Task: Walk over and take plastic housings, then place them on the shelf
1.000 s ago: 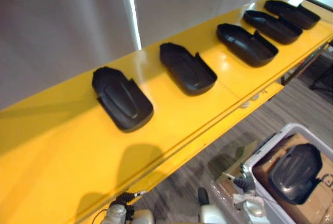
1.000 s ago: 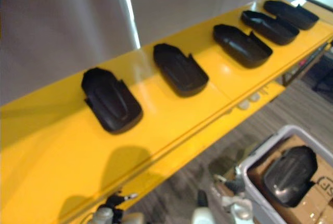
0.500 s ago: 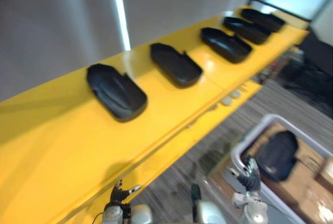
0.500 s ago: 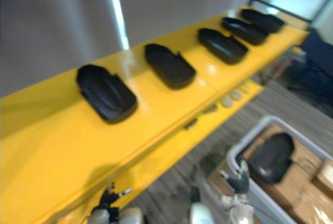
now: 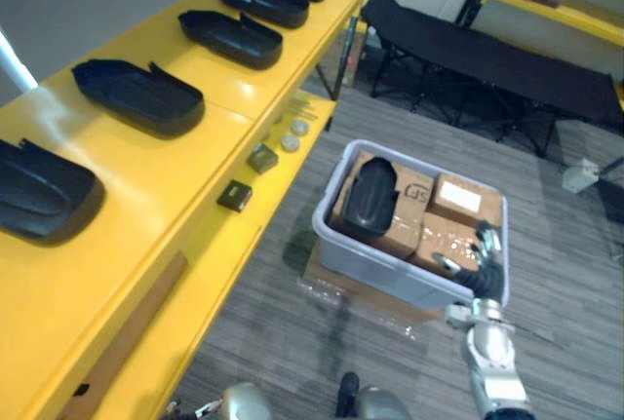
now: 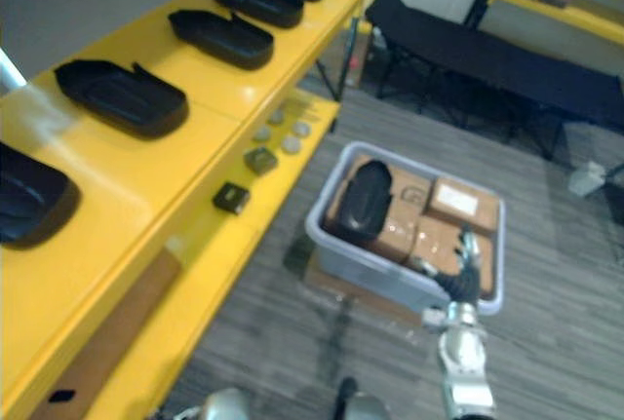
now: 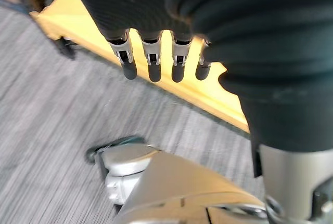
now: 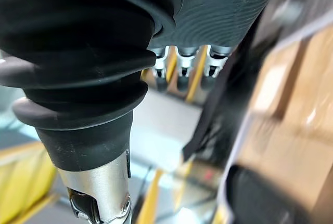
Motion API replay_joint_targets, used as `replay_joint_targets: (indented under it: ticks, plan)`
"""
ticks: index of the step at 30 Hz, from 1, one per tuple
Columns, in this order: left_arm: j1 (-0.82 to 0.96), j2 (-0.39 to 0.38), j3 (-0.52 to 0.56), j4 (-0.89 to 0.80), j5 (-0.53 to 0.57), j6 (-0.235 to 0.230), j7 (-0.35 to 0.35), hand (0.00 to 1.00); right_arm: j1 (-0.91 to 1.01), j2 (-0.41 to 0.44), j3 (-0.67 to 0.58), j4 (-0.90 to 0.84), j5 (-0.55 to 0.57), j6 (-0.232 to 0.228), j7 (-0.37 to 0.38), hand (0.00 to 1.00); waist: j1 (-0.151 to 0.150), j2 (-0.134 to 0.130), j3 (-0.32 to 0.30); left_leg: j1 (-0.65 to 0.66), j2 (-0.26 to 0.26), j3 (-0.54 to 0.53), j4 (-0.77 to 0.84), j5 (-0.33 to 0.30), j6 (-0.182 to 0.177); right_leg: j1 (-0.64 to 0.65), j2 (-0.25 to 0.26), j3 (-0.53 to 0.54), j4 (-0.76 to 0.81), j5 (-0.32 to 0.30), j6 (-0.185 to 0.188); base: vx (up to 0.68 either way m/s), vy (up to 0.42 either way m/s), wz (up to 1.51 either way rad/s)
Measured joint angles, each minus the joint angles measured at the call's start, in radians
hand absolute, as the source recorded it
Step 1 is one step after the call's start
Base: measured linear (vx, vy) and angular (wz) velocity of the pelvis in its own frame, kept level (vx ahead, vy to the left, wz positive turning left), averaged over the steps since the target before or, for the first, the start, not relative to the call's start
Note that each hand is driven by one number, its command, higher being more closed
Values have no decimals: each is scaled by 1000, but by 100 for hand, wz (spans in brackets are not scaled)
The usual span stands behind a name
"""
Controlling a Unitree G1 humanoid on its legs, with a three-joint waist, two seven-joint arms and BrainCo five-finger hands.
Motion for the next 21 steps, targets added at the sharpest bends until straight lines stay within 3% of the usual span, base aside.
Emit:
replay_joint_targets:
  ticks: [2,5,7,9,10,14,18,21]
  plan:
    - [0,-4,-1,-4,-51,-8,10,0,9,1,-4,7,36,6,2,0,-3,6,12,-17,-2,-33,-40,34,-16,-11,12,-20,-5,6,-9,39,-122,27]
    - [-5,-29,2,-29,-147,-60,7,0,-45,4,-32,6,74,5,-15,0,3,7,80,-44,-20,-75,-87,84,-12,-39,5,-47,5,3,-16,-17,-58,31]
    - [-5,-51,9,-47,-149,-110,5,0,-151,6,-82,36,122,2,-87,0,9,3,127,-78,-56,-100,-143,139,-5,-82,-20,-77,3,13,-18,-63,-2,45]
    - [-7,-55,8,-50,-146,-121,3,0,-255,-1,-124,88,179,3,-136,0,13,7,160,-86,-80,-119,-185,174,1,-94,-38,-91,-3,22,-14,-39,23,40]
    - [-7,-67,0,-46,-144,-126,3,0,-363,-40,-146,165,208,12,-182,0,22,19,176,-93,-104,-133,-219,200,8,-103,-55,-105,-12,31,-10,-46,51,40]
    - [-17,-87,-26,-37,-147,-140,-13,0,-565,-151,-144,306,278,61,-250,0,61,61,200,-111,-143,-154,-249,227,26,-114,-89,-117,-24,47,4,-30,81,25]
    - [-35,-86,-53,-34,-183,-154,-38,0,-730,-228,-140,424,281,111,-340,0,73,76,209,-170,-180,-198,-234,235,39,-144,-124,-141,-16,57,18,-31,83,30]
    - [-52,-87,-62,-34,-224,-151,-50,0,-820,-302,-142,522,299,121,-448,0,98,84,215,-213,-203,-215,-196,232,44,-162,-146,-142,-10,63,27,-40,95,22]
